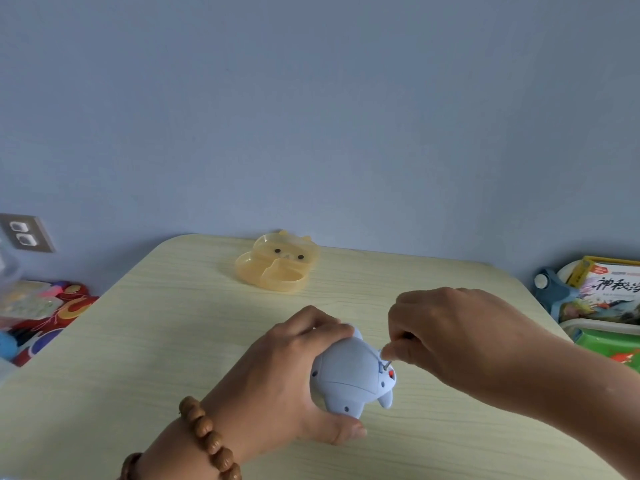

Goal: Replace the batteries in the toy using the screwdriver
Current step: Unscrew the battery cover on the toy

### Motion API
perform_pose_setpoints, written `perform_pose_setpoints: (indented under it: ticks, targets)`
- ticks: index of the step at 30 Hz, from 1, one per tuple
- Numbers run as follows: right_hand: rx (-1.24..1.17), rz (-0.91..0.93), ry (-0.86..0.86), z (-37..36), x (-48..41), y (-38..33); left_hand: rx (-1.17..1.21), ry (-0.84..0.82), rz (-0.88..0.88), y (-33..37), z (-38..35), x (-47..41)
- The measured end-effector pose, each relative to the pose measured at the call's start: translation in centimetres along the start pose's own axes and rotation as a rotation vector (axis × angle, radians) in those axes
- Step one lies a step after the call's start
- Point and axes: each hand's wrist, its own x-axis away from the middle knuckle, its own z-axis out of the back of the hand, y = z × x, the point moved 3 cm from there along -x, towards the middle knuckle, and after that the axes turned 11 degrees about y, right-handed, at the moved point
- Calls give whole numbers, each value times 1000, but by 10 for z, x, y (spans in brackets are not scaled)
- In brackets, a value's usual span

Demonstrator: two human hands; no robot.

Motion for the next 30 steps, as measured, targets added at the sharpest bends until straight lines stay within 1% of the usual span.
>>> perform_pose_setpoints:
  ticks: [3,7,10,15,17,19,21,24,27,30]
  targets:
    - [60,-28,5,-4,1,-2,-3,1,-9,0,0,0]
    - [-85,-130,-105,4,7,0,2,6,-15,-1,0,0]
    - [-67,-90,-92,8,9,0,10,-6,2,-1,1,0]
    - [105,-17,-9,-3,3,0,5,-19,10,0,1,0]
    - [69,-37,-36,-1,3,0,9,-18,11,0,2,0]
    - [-37,-96,-90,3,7,0,17,-17,10,0,2,0]
    - [-64,-90,-105,7,9,0,19,-12,10,0,2,0]
    - [-47,-49,-92,5,8,1,18,0,2,0,2,0]
    - [42,-2,-40,1,2,2,18,-2,14,-1,2,0]
    - [115,-14,-17,-5,0,2,18,-11,20,-1,2,0]
